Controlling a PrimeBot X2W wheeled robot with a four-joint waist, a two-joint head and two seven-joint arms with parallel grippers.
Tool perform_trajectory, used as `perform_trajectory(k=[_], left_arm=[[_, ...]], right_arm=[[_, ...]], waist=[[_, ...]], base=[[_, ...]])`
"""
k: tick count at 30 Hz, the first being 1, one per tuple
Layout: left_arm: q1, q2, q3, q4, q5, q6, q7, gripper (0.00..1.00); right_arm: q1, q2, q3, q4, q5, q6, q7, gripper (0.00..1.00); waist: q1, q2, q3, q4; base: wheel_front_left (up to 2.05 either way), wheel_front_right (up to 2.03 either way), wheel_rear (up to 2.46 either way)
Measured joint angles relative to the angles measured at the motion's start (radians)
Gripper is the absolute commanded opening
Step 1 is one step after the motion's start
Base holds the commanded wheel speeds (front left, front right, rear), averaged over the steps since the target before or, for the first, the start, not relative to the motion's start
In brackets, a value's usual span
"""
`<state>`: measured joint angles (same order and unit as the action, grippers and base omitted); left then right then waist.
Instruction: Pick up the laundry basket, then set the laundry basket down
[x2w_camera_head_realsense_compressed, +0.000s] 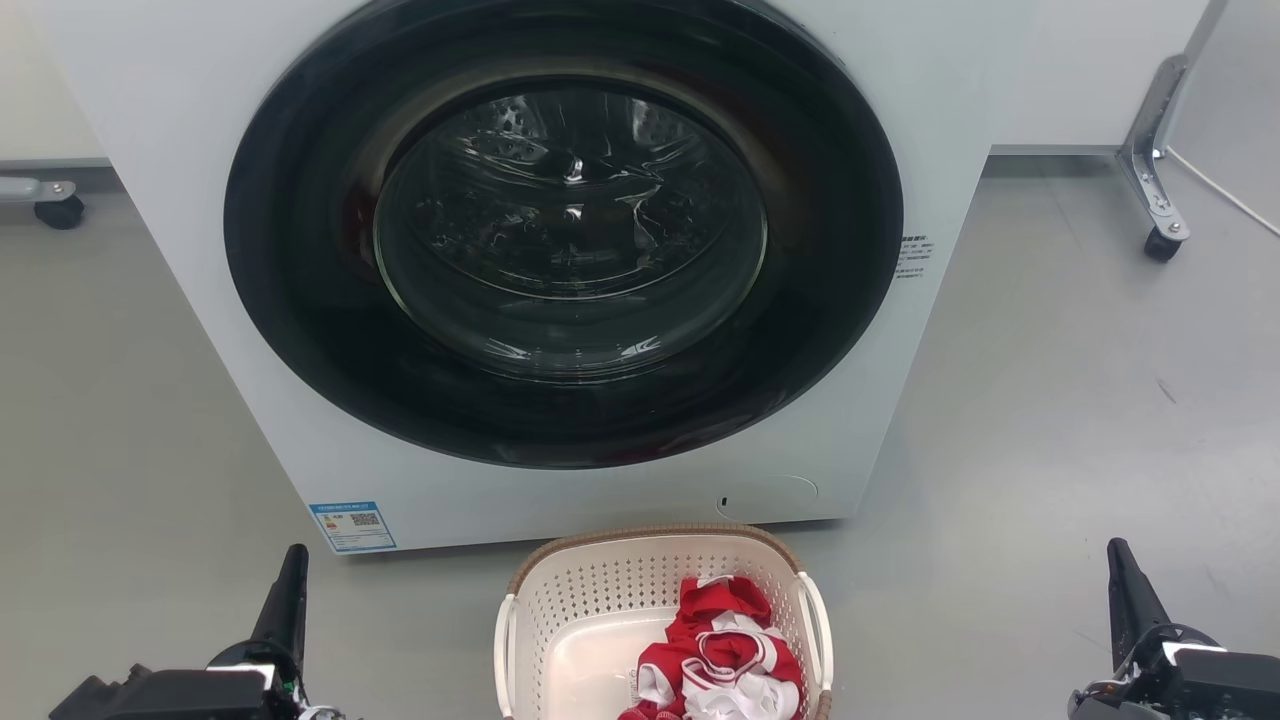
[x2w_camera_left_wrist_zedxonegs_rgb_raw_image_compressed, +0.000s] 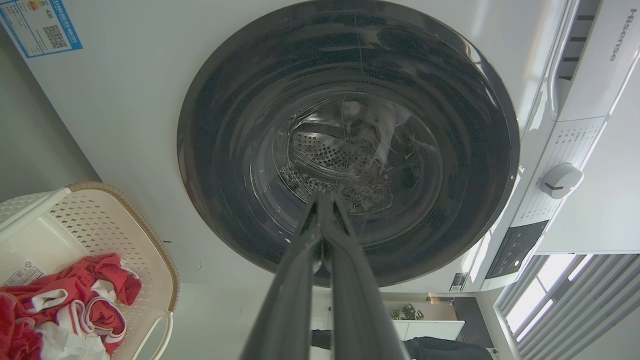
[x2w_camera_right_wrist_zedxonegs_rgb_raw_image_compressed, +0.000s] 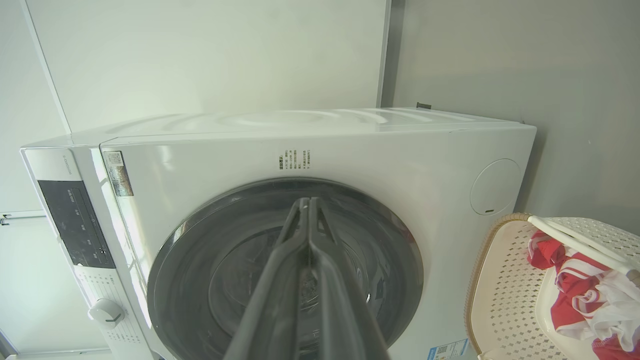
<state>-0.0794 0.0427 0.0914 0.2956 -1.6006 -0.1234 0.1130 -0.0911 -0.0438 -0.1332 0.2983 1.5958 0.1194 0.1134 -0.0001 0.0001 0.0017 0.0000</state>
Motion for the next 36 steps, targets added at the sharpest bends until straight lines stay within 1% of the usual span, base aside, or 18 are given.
perform_trajectory(k=[36], left_arm=[[0.0,0.0,0.0,0.0,0.0,0.0,0.0,0.0]], right_arm=[[0.0,0.0,0.0,0.0,0.0,0.0,0.0,0.0]], waist=[[0.0,-0.0001,0.0,0.0]], base=[[0.0,0.0,0.0]])
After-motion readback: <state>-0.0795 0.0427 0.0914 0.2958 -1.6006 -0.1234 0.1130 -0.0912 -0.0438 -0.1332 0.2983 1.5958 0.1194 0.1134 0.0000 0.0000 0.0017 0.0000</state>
